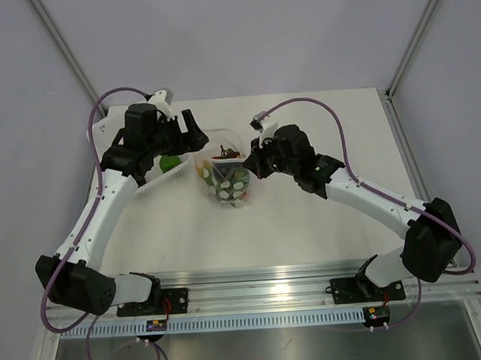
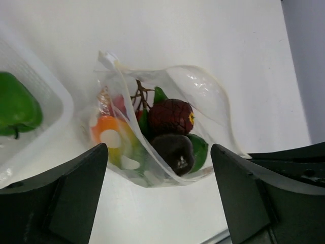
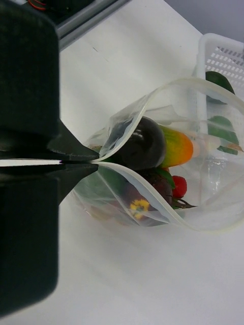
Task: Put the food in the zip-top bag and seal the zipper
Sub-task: Adjust the zipper food storage bag at the center of the board.
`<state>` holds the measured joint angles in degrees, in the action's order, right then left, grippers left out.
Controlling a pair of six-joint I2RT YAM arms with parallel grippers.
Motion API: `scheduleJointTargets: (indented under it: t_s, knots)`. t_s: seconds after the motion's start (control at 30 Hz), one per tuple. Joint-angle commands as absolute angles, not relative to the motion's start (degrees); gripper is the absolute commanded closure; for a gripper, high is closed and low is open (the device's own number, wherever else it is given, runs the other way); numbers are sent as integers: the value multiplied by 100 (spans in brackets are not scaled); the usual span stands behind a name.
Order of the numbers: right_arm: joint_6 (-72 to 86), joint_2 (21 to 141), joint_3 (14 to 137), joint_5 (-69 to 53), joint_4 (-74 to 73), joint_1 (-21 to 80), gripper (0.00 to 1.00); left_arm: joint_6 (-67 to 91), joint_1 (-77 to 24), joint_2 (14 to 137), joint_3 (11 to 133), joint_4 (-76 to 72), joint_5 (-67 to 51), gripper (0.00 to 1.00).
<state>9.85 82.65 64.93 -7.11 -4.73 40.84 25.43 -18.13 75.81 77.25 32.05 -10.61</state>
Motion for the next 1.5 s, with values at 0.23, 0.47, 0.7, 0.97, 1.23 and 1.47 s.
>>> scheduleJointTargets:
  t_s: [0.23,0.47,0.7,0.97,1.23,1.47]
  knots:
    - [624,7699,6372,-1441,-729,3903,100,466,-1468,6768,6567,1680,-1133,1]
    - [72,7656,6188,-791,-748,3858,100,-272,-1433,6355,5435,408,-2274,1]
    - [-852,7164,5204,-204,535,3788,100,-922,-1301,6046,4377,-1617,-3120,1]
    - [-1572,6803,4781,-649,1230,3507,100,-1291,-598,7452,5668,-820,-5492,14]
    - [-2003,6838,4763,-1318,1433,3463,100,-2284,-396,8297,6548,202,-5870,17]
    - [-2101,6952,4957,-1529,1178,3393,100,-1935,306,8533,6275,-140,-7152,17]
